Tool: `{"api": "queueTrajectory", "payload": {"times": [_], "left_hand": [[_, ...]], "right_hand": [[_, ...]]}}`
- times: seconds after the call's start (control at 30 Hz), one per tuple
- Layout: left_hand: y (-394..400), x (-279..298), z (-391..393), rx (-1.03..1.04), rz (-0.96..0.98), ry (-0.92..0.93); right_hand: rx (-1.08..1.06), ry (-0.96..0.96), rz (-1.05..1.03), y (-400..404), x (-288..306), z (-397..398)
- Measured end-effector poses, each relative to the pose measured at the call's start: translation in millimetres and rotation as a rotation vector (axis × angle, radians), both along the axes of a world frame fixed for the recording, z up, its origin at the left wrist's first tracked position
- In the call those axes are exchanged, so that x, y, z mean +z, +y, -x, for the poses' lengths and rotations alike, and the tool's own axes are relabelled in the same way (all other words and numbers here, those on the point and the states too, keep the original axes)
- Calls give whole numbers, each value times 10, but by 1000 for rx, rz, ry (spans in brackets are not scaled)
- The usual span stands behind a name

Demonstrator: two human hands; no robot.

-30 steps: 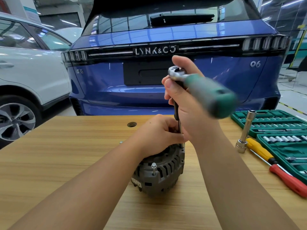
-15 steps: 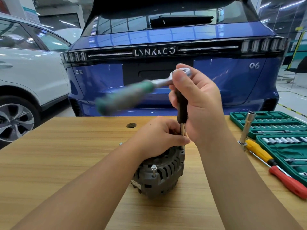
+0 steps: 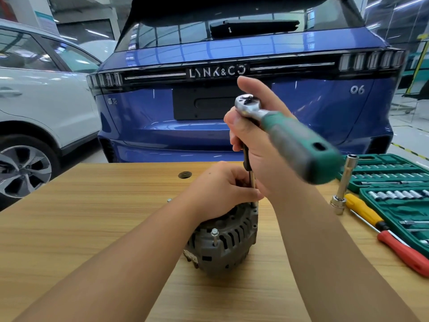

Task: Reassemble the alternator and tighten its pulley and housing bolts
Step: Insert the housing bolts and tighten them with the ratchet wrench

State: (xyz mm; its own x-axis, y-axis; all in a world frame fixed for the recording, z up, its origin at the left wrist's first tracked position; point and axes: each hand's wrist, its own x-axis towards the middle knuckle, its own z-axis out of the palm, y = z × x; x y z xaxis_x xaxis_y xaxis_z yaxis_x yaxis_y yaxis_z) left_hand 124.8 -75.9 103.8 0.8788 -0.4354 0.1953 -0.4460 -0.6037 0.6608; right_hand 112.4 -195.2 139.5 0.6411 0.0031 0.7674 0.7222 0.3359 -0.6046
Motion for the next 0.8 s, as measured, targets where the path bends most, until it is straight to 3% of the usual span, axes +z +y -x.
{"api": "queueTrajectory", "payload": {"times": [0.13, 0.3, 0.43, 0.53, 0.6, 0.7, 0.8], "left_hand": [[1, -9, -11, 14, -20, 10], [-4, 23, 6, 16, -24, 29], [1, 20, 31, 18, 16, 50], [-22, 37, 35, 5, -35, 36], [-34, 54, 36, 5, -36, 48], [-34, 56, 22, 12, -41, 46], [-29, 52, 31, 4, -32, 41]], "right_hand": [[159, 37, -16, -77, 0, -65], [387, 276, -50, -185, 110, -109], [277, 325, -132, -108, 77, -45], [-105, 250, -70, -72, 70, 10], [-250, 237, -50, -66, 62, 9], [-92, 254, -68, -97, 77, 18], [4, 102, -28, -103, 65, 41]]}}
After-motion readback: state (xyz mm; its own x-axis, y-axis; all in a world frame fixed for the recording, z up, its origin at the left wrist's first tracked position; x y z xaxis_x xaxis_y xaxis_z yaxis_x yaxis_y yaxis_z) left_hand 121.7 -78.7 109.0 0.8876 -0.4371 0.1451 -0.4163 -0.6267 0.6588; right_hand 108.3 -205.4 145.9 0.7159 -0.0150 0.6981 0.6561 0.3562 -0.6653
